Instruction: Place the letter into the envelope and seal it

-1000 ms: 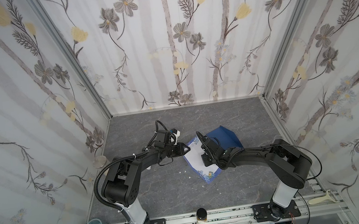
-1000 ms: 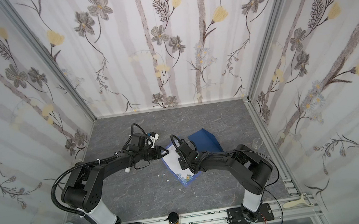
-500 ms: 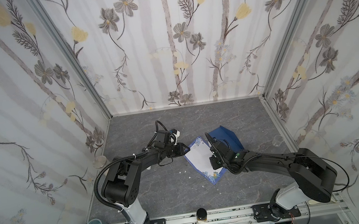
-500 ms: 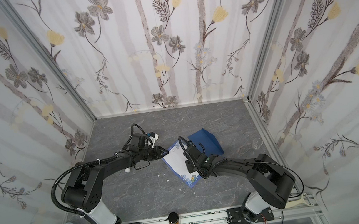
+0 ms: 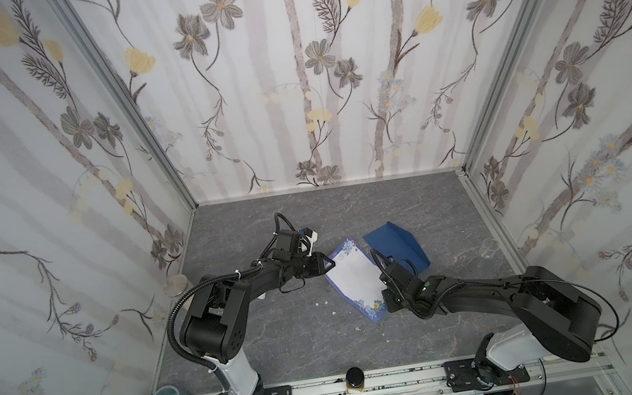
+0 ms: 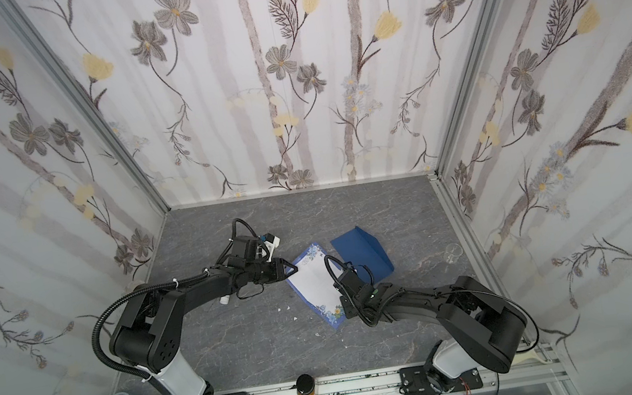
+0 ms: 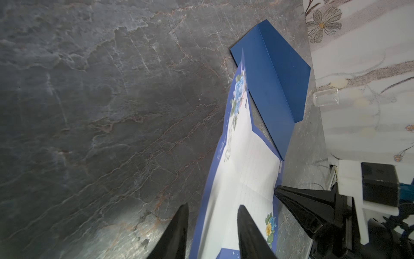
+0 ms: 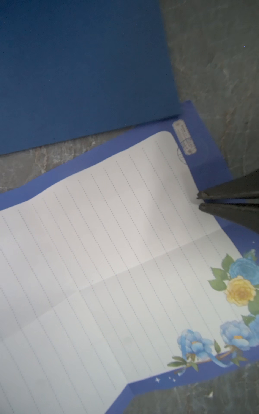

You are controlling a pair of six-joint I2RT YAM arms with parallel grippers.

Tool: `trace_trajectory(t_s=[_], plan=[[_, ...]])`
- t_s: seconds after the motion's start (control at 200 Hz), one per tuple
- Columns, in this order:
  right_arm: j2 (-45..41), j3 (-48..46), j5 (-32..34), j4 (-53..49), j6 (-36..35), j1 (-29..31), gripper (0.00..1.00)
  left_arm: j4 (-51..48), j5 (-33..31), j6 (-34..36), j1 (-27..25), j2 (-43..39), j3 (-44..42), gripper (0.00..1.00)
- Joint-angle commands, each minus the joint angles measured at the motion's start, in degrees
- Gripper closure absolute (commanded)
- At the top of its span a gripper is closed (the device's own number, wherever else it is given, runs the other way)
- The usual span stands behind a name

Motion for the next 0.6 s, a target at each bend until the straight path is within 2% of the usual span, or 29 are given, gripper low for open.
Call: trace_trajectory(t_s=[0.0, 0.245, 0.595], plan=[[1.7, 0.4, -2.3, 2.0, 1.1, 0.1, 0.91, 0.6, 0.6, 0.0, -0.1, -0.7, 0.5, 0.62], [5.8, 3.6, -2.8, 5.1, 0.5, 0.1, 0.92, 0.4, -1.4, 0.1, -0.5, -3.2, 0.0, 0.62], [12.3, 9.2, -4.6, 8.4, -0.6, 0.1, 0.93, -3.0, -9.0, 2.9, -3.3, -7.1, -1.0, 0.62]])
